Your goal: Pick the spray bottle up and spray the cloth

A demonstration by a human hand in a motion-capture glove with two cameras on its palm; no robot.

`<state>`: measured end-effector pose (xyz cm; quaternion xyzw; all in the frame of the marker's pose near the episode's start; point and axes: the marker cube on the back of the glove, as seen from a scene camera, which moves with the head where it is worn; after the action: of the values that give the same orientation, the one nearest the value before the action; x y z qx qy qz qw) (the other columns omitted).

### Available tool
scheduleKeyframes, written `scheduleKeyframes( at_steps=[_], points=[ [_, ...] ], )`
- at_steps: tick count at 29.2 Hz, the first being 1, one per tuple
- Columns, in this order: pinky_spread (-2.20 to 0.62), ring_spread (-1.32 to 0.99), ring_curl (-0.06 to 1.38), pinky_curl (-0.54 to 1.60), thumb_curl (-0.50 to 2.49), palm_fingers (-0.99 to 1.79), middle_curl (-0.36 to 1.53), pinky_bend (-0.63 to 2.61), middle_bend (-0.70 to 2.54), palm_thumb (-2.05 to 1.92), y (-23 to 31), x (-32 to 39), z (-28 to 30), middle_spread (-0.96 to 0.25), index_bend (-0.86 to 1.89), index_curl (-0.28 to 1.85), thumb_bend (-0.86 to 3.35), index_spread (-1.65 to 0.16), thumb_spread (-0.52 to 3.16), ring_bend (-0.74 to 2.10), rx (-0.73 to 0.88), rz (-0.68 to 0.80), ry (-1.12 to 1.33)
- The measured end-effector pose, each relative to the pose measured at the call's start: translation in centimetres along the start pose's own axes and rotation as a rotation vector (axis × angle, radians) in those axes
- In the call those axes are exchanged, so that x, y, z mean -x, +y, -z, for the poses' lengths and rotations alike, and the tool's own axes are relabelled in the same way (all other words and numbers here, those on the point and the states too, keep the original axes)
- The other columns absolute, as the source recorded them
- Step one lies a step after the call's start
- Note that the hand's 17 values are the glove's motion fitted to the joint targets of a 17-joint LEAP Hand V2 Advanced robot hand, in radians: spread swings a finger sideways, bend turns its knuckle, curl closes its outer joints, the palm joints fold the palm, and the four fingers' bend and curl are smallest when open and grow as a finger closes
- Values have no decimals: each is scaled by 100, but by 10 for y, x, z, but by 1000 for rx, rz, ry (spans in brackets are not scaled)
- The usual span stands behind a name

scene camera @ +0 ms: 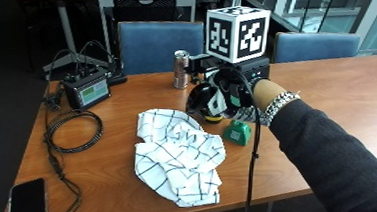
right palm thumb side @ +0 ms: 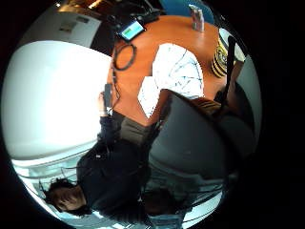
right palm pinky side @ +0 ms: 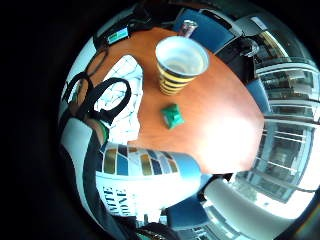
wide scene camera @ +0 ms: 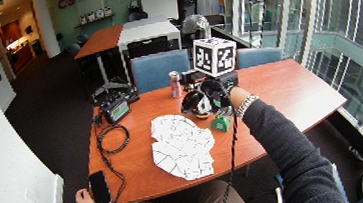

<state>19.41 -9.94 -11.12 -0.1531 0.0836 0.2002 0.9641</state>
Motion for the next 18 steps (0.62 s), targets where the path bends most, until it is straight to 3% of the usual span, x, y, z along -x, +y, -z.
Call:
scheduleKeyframes(
  at_steps=[8,18],
  points=[
    [-27,-22,44,37,77,132,48,38,46,98,-8,15,-41,-27,23,57,-3,-30,31,47,202,-44,271],
    [-28,-22,44,37,78,132,48,39,46,98,-11,28,-66,-27,23,58,-3,-30,31,46,272,-51,490]
  ],
)
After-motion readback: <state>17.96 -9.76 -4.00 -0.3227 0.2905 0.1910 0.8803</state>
